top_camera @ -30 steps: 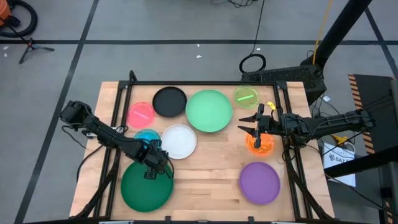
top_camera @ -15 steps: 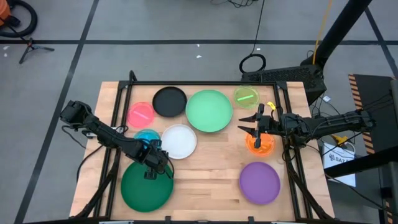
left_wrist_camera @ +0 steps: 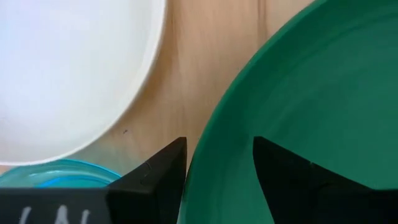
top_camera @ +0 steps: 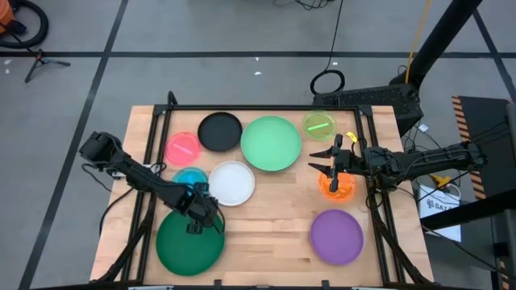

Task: Stack plastic plates
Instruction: Stack the green plate on top of the light green plate

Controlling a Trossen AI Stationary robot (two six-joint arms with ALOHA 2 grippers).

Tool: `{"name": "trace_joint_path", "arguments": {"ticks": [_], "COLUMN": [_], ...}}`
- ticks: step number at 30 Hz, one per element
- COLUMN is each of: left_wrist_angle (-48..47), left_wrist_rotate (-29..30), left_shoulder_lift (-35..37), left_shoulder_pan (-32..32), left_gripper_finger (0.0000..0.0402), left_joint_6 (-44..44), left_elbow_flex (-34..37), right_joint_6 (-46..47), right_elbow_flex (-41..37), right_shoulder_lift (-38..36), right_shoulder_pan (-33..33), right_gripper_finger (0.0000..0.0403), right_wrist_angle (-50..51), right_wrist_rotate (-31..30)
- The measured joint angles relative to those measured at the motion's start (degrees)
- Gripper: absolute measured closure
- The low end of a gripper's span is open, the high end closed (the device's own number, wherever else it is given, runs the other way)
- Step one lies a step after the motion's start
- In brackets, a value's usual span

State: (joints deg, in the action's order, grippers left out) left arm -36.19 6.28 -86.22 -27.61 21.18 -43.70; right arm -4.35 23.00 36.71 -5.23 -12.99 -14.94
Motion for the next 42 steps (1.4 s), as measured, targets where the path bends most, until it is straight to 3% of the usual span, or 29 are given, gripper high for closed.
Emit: {"name": "trace_joint_path", "arguments": {"ticks": [5, 16, 25, 32, 42], "left_wrist_angle": [0.38, -0.45, -4.44, -3.89, 0.75], "left_wrist_rotate": [0.20, -1.38, 0.22, 9.82, 6.35], "left_shoulder_lift": [-2.51, -2.36, 6.95, 14.05, 12.36], "left_shoulder_pan": [-1.45, -1.23, 1.50, 12.81, 35.96], "left_gripper_finger": [0.0228, 0.0358, 0.0390, 0.0391, 0.0391], "left_joint_6": [-1.60, -1.95, -6.29, -10.65, -21.11], "left_elbow_flex": [-0.24, -0.64, -6.06, -12.40, -21.28], "right_joint_6": [-0.30, -0.25, -0.22, -0.84, -1.30], "right_elbow_flex": [0.00, 0.00, 0.00, 0.00, 0.02], "right_shoulder_lift": [0.00, 0.00, 0.00, 0.00, 0.00], "right_shoulder_pan": [0.01, 0.01, 0.02, 0.00, 0.00], "right_gripper_finger": [0.0275, 0.0275, 0.0275, 0.0275, 0.0275], "right_wrist_angle": [0.00, 0.02, 0.69, 1.25, 1.29], "right_wrist_rotate": [0.00, 0.00, 0.00, -0.04, -0.24]}}
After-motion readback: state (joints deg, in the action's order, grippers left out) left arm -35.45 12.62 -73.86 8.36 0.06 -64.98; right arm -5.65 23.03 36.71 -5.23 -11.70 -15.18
